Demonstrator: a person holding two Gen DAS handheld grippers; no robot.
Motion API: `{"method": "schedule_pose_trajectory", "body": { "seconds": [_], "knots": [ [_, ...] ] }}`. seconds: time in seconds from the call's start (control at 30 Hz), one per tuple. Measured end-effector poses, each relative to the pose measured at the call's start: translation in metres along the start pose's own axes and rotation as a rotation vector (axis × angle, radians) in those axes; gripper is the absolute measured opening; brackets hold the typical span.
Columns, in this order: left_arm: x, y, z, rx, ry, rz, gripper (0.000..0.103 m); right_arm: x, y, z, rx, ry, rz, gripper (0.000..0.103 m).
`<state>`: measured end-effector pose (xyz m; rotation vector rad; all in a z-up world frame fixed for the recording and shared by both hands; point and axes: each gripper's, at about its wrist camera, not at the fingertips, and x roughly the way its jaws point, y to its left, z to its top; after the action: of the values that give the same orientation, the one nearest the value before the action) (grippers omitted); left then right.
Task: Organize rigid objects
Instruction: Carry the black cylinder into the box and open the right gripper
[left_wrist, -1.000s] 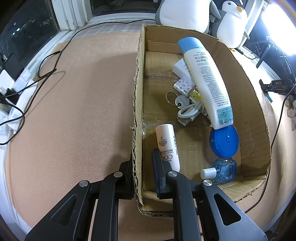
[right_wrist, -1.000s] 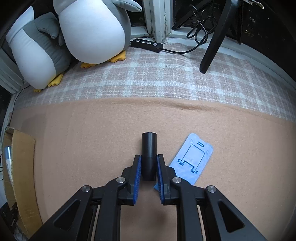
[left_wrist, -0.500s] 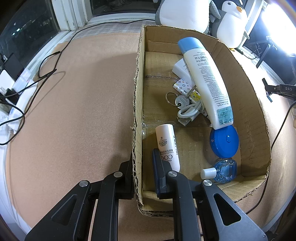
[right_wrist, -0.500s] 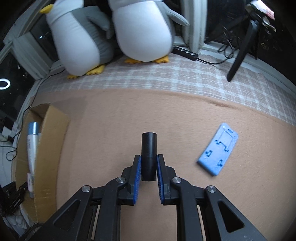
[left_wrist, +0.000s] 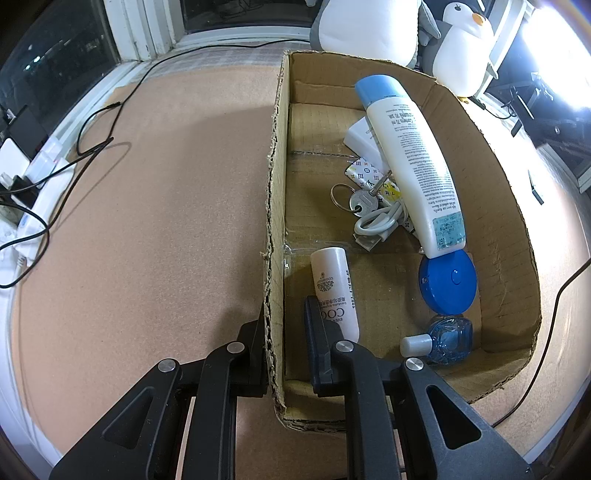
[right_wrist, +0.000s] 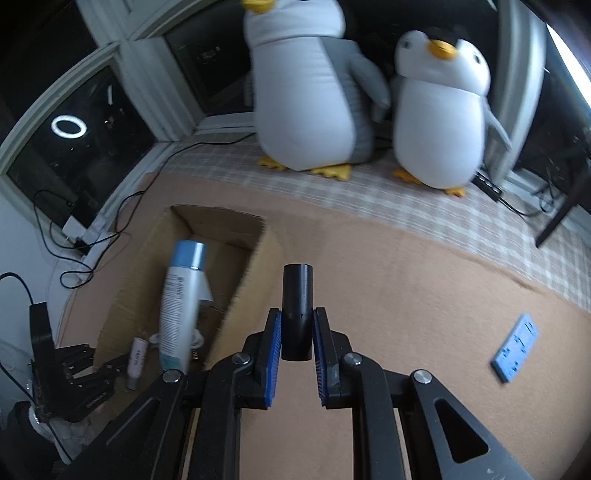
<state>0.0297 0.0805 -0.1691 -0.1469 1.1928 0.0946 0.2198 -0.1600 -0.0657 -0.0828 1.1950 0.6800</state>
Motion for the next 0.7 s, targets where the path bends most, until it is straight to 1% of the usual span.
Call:
{"method": "schedule_pose_trajectory", "body": {
  "seconds": [0.1,0.33,0.43,0.7],
  "knots": [
    [0.0,0.0,0.0,0.0,0.0,0.0,0.013,0.005,0.02,0.004,-0.034,0.004,0.02,0.015],
    [0.0,0.0,0.0,0.001,0.0,0.0,0.013,0.025,0.061,0.013,-0.119,0.024,0.026,0.015],
    [0.0,0.0,0.0,0.001,0.0,0.0,0.013,0.034,0.069,0.013,-0.138,0.033,0.012,0.015],
    [0.0,0.0,0.0,0.001,0.0,0.0,0.013,0.046,0.074,0.014,-0.16,0.046,-0.013,0.015]
  ]
}}
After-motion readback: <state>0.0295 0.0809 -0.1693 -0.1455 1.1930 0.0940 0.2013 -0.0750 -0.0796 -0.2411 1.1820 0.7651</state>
